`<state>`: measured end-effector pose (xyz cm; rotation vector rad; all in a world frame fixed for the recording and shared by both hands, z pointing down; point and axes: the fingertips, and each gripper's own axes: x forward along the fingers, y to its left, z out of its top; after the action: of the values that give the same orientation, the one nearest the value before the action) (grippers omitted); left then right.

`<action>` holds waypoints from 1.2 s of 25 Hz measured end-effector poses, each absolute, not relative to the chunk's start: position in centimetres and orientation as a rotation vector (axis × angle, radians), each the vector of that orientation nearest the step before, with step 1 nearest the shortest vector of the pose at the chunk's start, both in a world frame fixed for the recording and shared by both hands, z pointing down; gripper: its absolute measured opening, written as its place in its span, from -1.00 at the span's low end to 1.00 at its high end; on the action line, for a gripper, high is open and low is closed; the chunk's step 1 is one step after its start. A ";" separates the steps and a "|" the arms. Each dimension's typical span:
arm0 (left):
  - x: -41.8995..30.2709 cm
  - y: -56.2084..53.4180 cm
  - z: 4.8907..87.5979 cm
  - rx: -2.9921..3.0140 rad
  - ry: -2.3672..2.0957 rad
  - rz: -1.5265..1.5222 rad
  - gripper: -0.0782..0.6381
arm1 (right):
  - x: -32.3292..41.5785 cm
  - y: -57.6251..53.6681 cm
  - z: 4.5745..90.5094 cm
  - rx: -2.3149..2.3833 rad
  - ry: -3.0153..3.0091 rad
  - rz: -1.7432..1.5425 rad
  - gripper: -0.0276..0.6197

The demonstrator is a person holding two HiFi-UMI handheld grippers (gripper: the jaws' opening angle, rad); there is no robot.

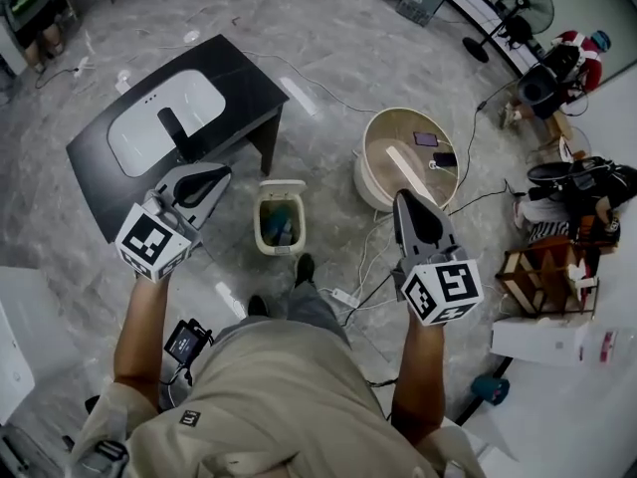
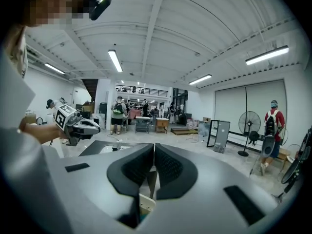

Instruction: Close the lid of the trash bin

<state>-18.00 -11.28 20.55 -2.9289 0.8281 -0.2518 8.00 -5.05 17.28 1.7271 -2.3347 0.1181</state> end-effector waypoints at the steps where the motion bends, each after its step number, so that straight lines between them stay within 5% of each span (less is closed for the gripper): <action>1: -18.1 -11.6 20.7 -2.926 0.844 -0.265 -0.74 | 7.8 -5.8 17.4 1.710 -2.350 0.123 -0.84; 30: -9.4 -24.5 32.8 -3.055 1.012 -0.540 -0.74 | 15.5 -20.8 26.3 1.490 -2.382 0.347 -0.83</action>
<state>-9.38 -24.49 32.80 -3.0551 1.0116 -0.5403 15.53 -20.76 26.33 1.4904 -2.3825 0.3469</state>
